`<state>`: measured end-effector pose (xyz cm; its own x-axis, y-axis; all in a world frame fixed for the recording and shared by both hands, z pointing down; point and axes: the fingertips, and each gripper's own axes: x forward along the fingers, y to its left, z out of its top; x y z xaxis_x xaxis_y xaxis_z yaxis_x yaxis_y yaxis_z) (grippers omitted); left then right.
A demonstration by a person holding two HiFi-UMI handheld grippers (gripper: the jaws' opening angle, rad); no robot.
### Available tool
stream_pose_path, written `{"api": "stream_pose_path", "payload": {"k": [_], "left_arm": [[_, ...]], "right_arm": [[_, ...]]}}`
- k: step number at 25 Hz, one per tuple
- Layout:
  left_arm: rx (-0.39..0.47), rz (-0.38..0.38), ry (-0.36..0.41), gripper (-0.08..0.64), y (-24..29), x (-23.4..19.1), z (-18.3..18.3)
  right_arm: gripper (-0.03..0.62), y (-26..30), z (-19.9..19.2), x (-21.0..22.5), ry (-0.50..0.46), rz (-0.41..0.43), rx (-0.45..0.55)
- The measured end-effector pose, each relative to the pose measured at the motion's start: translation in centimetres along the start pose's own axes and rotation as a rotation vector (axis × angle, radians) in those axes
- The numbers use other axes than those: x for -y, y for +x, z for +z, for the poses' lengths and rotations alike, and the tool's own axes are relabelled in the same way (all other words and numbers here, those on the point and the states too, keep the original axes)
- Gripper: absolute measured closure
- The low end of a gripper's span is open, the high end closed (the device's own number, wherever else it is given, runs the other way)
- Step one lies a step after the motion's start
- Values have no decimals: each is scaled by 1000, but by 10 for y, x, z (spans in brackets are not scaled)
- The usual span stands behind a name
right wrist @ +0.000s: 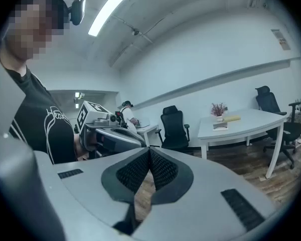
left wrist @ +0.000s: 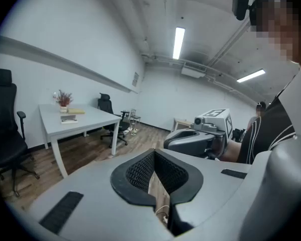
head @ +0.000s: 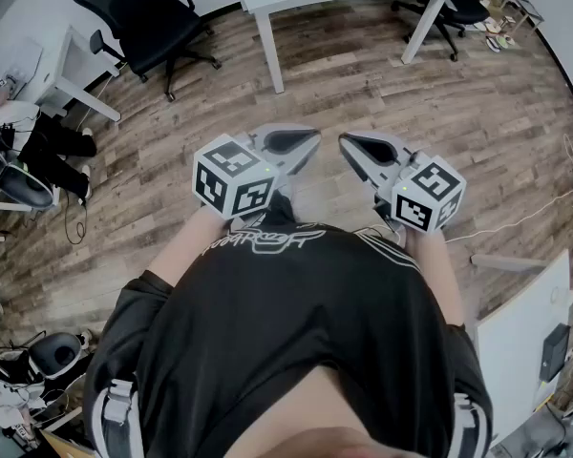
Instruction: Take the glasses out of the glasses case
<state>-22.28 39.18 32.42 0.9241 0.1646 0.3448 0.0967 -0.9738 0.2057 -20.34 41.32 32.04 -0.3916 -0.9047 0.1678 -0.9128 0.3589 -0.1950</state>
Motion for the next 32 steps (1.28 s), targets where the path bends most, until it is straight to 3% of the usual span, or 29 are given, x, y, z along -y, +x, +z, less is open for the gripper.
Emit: {"api": "stream_pose_path", "payload": {"k": [15,22,32], "left_arm": [[-8,8,-45,552,4,-6,-10],[-28,32,-79,552,-2,-25,-18],[-11,2,-110,552,28,-68,-8]], "right_arm": [[584,3,-11,8,26,-9,-29],[583,15,-17,29,124,-64,3],[583,37,-10,79,133,-101,-19]]}}
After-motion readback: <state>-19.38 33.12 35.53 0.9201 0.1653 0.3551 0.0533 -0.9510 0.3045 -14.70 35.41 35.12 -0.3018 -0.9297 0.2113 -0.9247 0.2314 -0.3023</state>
